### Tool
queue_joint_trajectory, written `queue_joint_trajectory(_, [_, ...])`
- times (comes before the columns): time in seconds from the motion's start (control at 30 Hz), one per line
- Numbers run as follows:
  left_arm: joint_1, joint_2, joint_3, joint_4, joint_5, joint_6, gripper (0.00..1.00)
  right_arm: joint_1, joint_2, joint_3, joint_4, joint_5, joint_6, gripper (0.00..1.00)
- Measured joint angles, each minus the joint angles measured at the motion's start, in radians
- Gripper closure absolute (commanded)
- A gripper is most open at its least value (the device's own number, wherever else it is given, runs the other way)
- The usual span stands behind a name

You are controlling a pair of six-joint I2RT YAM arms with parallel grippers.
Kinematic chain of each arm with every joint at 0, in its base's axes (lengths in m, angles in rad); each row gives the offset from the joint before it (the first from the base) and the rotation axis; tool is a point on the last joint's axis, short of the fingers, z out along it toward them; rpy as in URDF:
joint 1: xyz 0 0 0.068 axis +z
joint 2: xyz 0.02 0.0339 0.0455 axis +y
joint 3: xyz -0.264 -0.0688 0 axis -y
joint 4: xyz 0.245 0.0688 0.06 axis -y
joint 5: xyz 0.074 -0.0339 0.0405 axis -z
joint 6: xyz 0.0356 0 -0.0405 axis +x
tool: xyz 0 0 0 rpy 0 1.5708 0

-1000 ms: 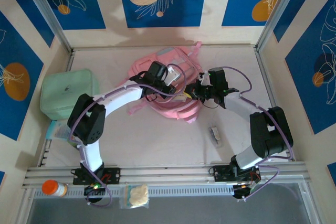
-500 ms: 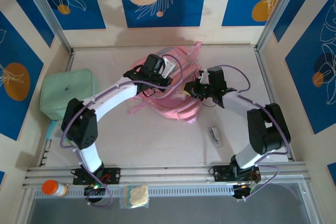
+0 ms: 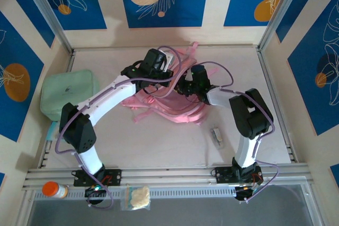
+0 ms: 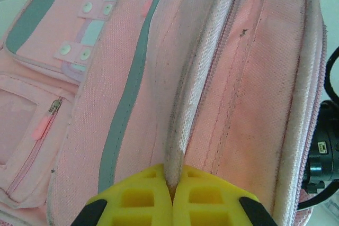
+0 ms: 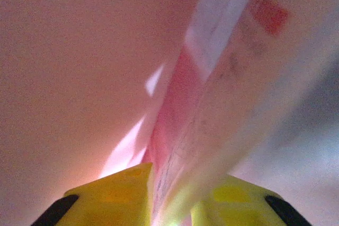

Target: Pack books, pencil case, and school supplies into a backpack

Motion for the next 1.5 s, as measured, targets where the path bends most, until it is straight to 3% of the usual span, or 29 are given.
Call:
queue_joint_trajectory(0.17, [0.0, 0.0, 0.0, -0.005, -0.008, -0.001, 1.0, -0.019, -0.08, -0.108, 0.005, 0.022, 0.013, 0.69])
queue_joint_trajectory(0.3, [0.0, 0.0, 0.0, -0.005, -0.008, -0.002, 1.0, -0.038, -0.123, -0.155, -0.004, 0.036, 0.029, 0.83])
queue_joint_trajectory(0.4, [0.0, 0.0, 0.0, -0.004, -0.007, -0.01, 1.0, -0.025, -0.11, -0.142, -0.034, 0.06, 0.035, 0.91])
queue_joint_trajectory(0.57, [0.0, 0.0, 0.0, -0.004, -0.008, -0.021, 1.0, 0.016, 0.002, -0.061, -0.04, 0.074, 0.058, 0.95])
queue_joint_trajectory(0.7, [0.0, 0.0, 0.0, -0.004, -0.008, -0.025, 1.0, 0.057, 0.054, 0.006, -0.04, 0.074, 0.053, 0.95])
queue_joint_trajectory(0.87, [0.0, 0.0, 0.0, -0.005, -0.013, -0.027, 1.0, 0.063, 0.006, -0.029, -0.013, 0.056, 0.021, 0.92])
queue_joint_trajectory(1.0, [0.0, -0.005, -0.012, -0.002, -0.014, -0.029, 1.0, -0.009, -0.144, -0.157, -0.077, 0.069, -0.013, 0.89])
queue_joint_trajectory(1.2, [0.0, -0.016, -0.036, 0.019, -0.013, -0.048, 1.0, -0.151, -0.268, -0.172, -0.216, 0.089, -0.08, 0.87])
queue_joint_trajectory(1.33, [0.0, -0.016, -0.038, 0.022, -0.006, -0.062, 1.0, -0.195, -0.227, -0.168, -0.263, 0.066, -0.103, 0.87])
queue_joint_trajectory(1.5, [0.003, -0.016, -0.038, 0.026, 0.012, -0.077, 1.0, -0.167, -0.126, -0.122, -0.298, 0.061, -0.101, 0.87])
